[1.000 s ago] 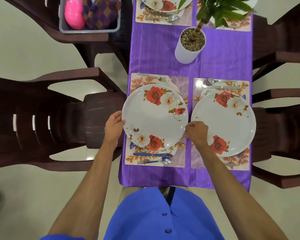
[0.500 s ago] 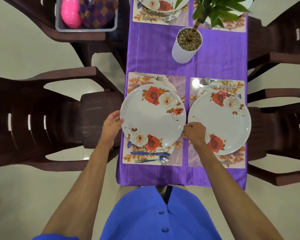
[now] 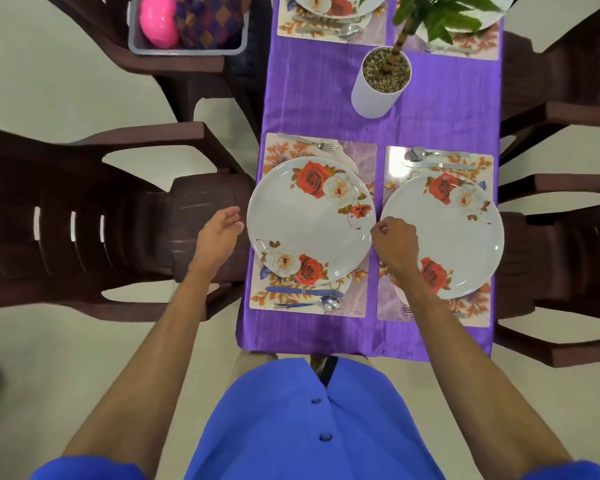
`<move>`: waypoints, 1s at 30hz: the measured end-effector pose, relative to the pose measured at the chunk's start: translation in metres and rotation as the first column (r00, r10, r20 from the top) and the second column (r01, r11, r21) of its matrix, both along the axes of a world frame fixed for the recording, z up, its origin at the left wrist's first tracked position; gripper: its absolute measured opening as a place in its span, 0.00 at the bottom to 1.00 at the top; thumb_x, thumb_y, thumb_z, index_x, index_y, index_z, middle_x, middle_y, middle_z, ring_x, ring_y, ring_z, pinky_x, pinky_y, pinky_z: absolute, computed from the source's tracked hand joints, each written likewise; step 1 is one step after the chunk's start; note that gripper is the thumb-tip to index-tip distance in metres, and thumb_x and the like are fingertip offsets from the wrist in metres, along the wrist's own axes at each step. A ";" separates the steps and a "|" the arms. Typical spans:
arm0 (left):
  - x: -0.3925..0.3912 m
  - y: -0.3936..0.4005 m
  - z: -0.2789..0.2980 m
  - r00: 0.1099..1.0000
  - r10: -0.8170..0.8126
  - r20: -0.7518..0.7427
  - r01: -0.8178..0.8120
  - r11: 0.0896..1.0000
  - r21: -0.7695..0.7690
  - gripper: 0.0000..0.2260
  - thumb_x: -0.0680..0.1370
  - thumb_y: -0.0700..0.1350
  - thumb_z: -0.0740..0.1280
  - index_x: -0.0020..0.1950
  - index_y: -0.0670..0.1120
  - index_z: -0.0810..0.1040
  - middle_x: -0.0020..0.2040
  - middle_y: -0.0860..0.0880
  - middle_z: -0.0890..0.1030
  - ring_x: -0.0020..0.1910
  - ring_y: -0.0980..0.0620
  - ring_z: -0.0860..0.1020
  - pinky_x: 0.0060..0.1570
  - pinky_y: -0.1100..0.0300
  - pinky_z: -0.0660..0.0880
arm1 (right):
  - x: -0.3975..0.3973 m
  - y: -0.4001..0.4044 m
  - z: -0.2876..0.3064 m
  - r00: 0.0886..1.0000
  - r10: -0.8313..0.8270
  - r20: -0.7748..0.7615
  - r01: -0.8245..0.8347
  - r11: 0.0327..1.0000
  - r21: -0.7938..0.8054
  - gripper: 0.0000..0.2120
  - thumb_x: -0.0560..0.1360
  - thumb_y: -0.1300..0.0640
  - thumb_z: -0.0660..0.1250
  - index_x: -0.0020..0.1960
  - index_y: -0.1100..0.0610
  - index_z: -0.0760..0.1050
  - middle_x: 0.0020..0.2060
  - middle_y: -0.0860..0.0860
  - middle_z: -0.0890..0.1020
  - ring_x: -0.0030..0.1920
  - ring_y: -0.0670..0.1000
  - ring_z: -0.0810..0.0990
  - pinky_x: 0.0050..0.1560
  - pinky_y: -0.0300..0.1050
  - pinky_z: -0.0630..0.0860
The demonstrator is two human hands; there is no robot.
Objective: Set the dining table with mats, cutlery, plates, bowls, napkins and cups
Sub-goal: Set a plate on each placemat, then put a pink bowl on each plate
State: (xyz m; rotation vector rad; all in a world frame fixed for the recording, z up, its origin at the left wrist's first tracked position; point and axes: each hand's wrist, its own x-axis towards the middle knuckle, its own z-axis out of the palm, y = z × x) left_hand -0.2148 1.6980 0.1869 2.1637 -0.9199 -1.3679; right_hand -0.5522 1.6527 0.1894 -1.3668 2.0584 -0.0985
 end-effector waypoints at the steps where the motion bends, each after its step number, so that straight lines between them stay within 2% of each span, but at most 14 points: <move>1: 0.005 0.005 0.009 0.999 -0.042 0.028 0.043 0.999 -0.016 0.19 0.85 0.47 0.65 0.76 0.52 0.72 0.71 0.54 0.77 0.67 0.56 0.76 0.55 0.65 0.73 | 0.003 -0.002 0.003 0.997 0.046 0.055 -0.045 0.999 -0.020 0.13 0.76 0.54 0.64 0.48 0.60 0.84 0.38 0.54 0.85 0.39 0.57 0.83 0.43 0.49 0.80; 3: 0.020 0.017 0.026 0.989 -0.126 0.071 0.130 0.990 -0.051 0.18 0.85 0.47 0.65 0.75 0.53 0.73 0.70 0.54 0.78 0.66 0.57 0.76 0.58 0.64 0.72 | 0.016 -0.002 0.016 0.978 0.099 0.185 -0.092 0.995 -0.049 0.16 0.75 0.52 0.62 0.52 0.58 0.85 0.41 0.55 0.87 0.42 0.57 0.85 0.50 0.56 0.82; 7: 0.071 0.050 0.060 0.977 -0.180 0.111 0.194 0.972 -0.132 0.15 0.85 0.45 0.64 0.71 0.53 0.78 0.64 0.55 0.82 0.64 0.58 0.79 0.69 0.56 0.75 | 0.073 0.006 0.043 0.920 0.254 0.297 -0.240 0.967 -0.083 0.13 0.75 0.58 0.64 0.55 0.57 0.84 0.47 0.53 0.87 0.46 0.55 0.86 0.54 0.56 0.82; 8: 0.086 0.061 0.068 0.978 -0.178 0.112 0.194 0.970 -0.150 0.14 0.85 0.44 0.64 0.71 0.53 0.79 0.63 0.56 0.82 0.63 0.59 0.79 0.69 0.58 0.75 | 0.092 0.010 0.049 0.902 0.298 0.313 -0.284 0.954 -0.092 0.11 0.77 0.59 0.65 0.56 0.57 0.84 0.47 0.53 0.86 0.45 0.55 0.86 0.54 0.56 0.82; 11: 0.131 0.104 0.089 0.978 -0.168 0.124 0.191 0.961 -0.201 0.14 0.86 0.45 0.64 0.71 0.52 0.79 0.63 0.56 0.82 0.62 0.61 0.79 0.60 0.71 0.72 | 0.154 0.033 0.062 0.845 0.426 0.324 -0.412 0.904 -0.115 0.10 0.79 0.59 0.66 0.57 0.57 0.83 0.48 0.52 0.87 0.44 0.52 0.86 0.52 0.54 0.82; 12: 0.151 0.124 0.093 0.982 -0.142 0.123 0.166 0.960 -0.223 0.14 0.85 0.46 0.64 0.71 0.53 0.79 0.63 0.57 0.82 0.62 0.62 0.79 0.59 0.72 0.71 | 0.179 0.045 0.066 0.822 0.474 0.315 -0.462 0.879 -0.117 0.10 0.80 0.59 0.66 0.57 0.57 0.83 0.49 0.52 0.87 0.46 0.52 0.86 0.53 0.52 0.81; 14: 0.188 0.162 0.096 0.989 -0.075 0.131 0.109 0.955 -0.276 0.13 0.85 0.46 0.66 0.69 0.54 0.80 0.62 0.57 0.83 0.62 0.61 0.80 0.62 0.67 0.73 | 0.224 0.071 0.073 0.770 0.528 0.358 -0.528 0.843 -0.106 0.09 0.81 0.58 0.66 0.58 0.56 0.83 0.50 0.52 0.86 0.47 0.51 0.85 0.52 0.46 0.81; 16: 0.231 0.210 0.097 0.994 0.002 0.111 0.034 0.946 -0.322 0.12 0.84 0.46 0.67 0.67 0.56 0.80 0.60 0.57 0.84 0.61 0.62 0.81 0.64 0.62 0.75 | 0.277 0.106 0.077 0.734 0.530 0.426 -0.560 0.826 -0.063 0.08 0.81 0.59 0.67 0.59 0.57 0.83 0.49 0.54 0.87 0.44 0.49 0.85 0.46 0.39 0.79; 20: 0.309 0.298 0.110 0.985 0.114 0.127 -0.059 0.926 -0.372 0.12 0.84 0.45 0.67 0.67 0.53 0.81 0.58 0.57 0.85 0.55 0.71 0.79 0.52 0.76 0.72 | 0.383 0.172 0.085 0.712 0.478 0.515 -0.558 0.830 0.002 0.09 0.82 0.60 0.66 0.59 0.58 0.82 0.49 0.54 0.86 0.44 0.48 0.84 0.43 0.43 0.79; 23: 0.369 0.347 0.129 0.962 0.236 0.139 -0.163 0.902 -0.399 0.12 0.83 0.46 0.68 0.65 0.53 0.82 0.56 0.60 0.85 0.53 0.71 0.79 0.50 0.78 0.70 | 0.463 0.205 0.101 0.658 0.506 0.557 -0.590 0.807 -0.036 0.08 0.81 0.56 0.67 0.57 0.53 0.83 0.49 0.50 0.87 0.48 0.48 0.87 0.45 0.43 0.82; 28: 0.463 0.376 0.141 0.933 0.330 0.141 -0.243 0.869 -0.430 0.10 0.83 0.46 0.68 0.63 0.54 0.83 0.55 0.59 0.86 0.55 0.63 0.82 0.58 0.62 0.77 | 0.577 0.227 0.133 0.591 0.552 0.588 -0.610 0.783 -0.122 0.09 0.83 0.55 0.66 0.59 0.53 0.83 0.50 0.50 0.87 0.50 0.49 0.87 0.50 0.44 0.84; 30: 0.495 0.371 0.137 0.931 0.345 0.121 -0.262 0.860 -0.437 0.10 0.83 0.46 0.68 0.63 0.54 0.83 0.55 0.59 0.86 0.55 0.62 0.82 0.59 0.61 0.77 | 0.617 0.225 0.140 0.574 0.545 0.611 -0.591 0.792 -0.150 0.09 0.83 0.56 0.65 0.59 0.54 0.83 0.50 0.50 0.87 0.50 0.50 0.87 0.49 0.43 0.83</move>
